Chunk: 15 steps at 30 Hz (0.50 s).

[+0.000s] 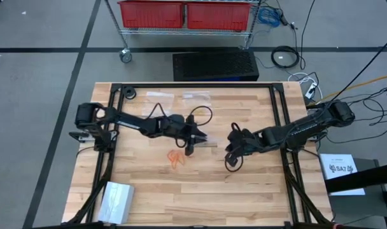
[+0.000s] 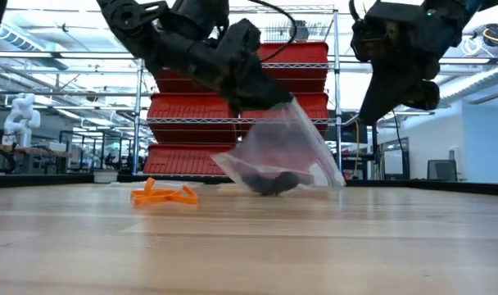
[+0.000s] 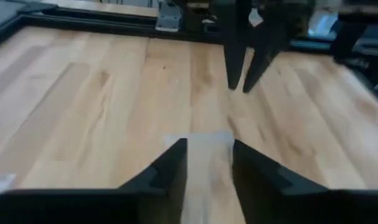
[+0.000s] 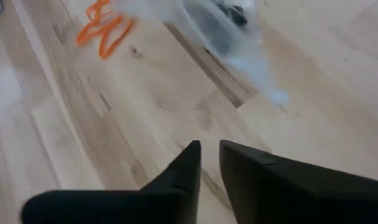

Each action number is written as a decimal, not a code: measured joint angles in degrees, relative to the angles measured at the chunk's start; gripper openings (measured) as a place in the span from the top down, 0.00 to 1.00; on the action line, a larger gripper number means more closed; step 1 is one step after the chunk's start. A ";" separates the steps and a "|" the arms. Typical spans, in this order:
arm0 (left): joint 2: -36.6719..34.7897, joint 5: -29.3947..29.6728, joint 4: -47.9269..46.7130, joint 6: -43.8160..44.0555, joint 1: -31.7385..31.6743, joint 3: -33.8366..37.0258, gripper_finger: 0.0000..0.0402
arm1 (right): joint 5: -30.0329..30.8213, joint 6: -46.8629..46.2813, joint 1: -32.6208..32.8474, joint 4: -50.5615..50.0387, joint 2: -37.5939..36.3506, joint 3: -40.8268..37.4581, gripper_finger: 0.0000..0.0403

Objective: Sort rubber bands
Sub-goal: Close the right transparent zip bag

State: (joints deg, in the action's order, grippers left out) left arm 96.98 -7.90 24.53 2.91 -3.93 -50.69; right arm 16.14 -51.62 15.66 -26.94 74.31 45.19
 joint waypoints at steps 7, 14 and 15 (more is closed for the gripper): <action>0.65 -3.08 0.32 1.28 -0.21 -2.30 0.53 | -0.02 -9.08 2.44 2.00 0.71 0.00 0.67; -1.11 -6.00 -3.41 1.28 -1.97 -2.41 0.45 | 1.70 -18.65 3.63 2.55 2.32 0.01 0.49; -1.17 -7.22 -3.32 1.26 -2.67 -2.41 0.45 | 2.74 -19.45 3.61 2.28 3.38 0.00 0.47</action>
State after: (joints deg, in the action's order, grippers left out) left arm 95.81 -15.12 21.21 4.16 -6.60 -53.10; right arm 18.88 -71.07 19.27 -24.66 77.69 45.19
